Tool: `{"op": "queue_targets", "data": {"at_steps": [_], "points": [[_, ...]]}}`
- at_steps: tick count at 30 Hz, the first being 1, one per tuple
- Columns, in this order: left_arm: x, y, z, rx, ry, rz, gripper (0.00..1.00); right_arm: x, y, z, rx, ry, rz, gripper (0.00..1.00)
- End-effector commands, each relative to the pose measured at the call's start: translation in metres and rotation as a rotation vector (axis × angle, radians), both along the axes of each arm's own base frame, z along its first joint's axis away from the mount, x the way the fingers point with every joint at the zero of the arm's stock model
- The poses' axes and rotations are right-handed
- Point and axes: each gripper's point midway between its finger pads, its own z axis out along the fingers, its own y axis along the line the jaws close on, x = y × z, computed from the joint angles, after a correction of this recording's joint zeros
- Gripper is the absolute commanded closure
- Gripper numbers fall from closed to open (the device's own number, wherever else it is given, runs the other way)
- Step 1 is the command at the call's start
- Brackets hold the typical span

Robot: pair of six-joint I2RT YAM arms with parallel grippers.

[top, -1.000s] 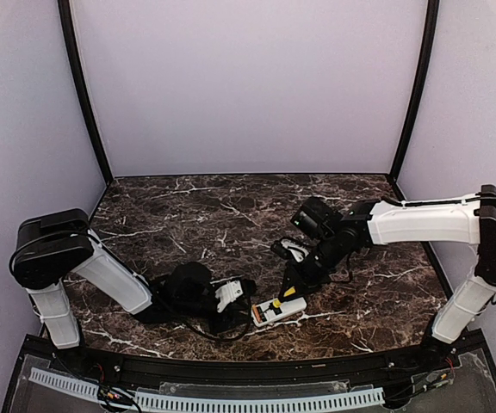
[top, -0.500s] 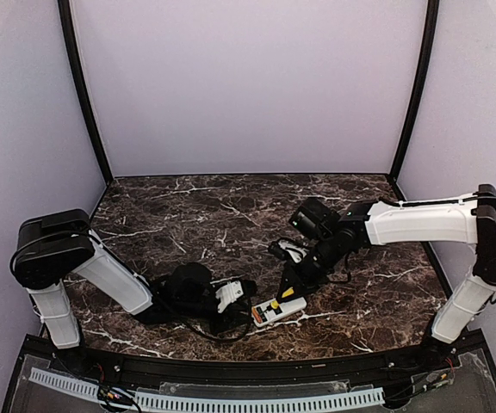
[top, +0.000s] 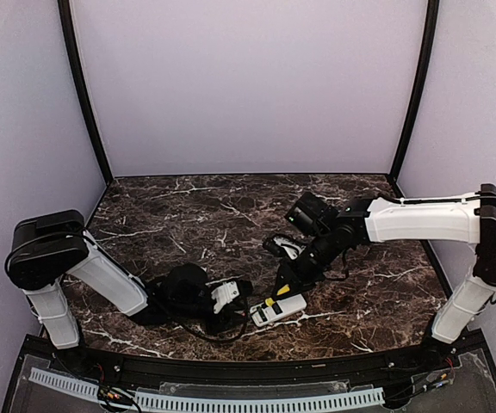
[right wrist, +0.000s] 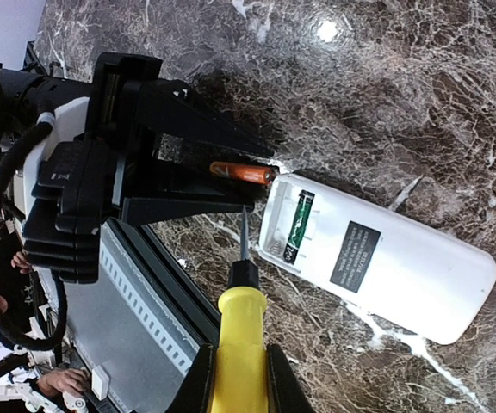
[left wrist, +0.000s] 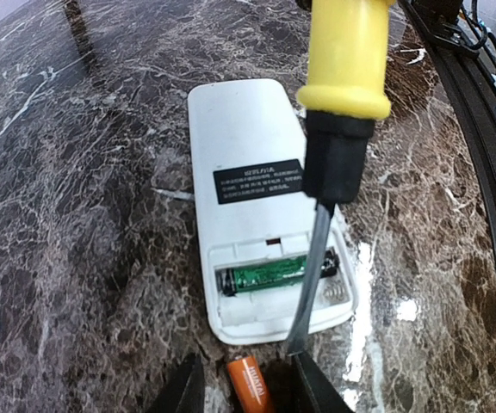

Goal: Unload the batteries from the remote control

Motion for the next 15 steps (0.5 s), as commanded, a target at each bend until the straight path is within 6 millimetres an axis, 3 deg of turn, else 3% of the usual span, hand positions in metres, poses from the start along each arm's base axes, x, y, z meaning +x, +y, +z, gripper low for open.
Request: {"op": "queue_targets", "data": {"at_steps": [1, 8, 15], "points": [[-0.001, 0.013, 0.007, 0.020, -0.036, 0.025, 0.65, -0.003, 0.010, 0.012, 0.034, -0.008, 0.019, 1.00], [-0.007, 0.028, 0.004, 0.054, -0.027, 0.030, 0.60, -0.001, 0.007, 0.019, 0.013, -0.034, 0.007, 1.00], [-0.006, 0.017, 0.012, 0.023, -0.008, 0.016, 0.59, 0.008, -0.017, 0.019, -0.133, -0.090, -0.030, 1.00]]}}
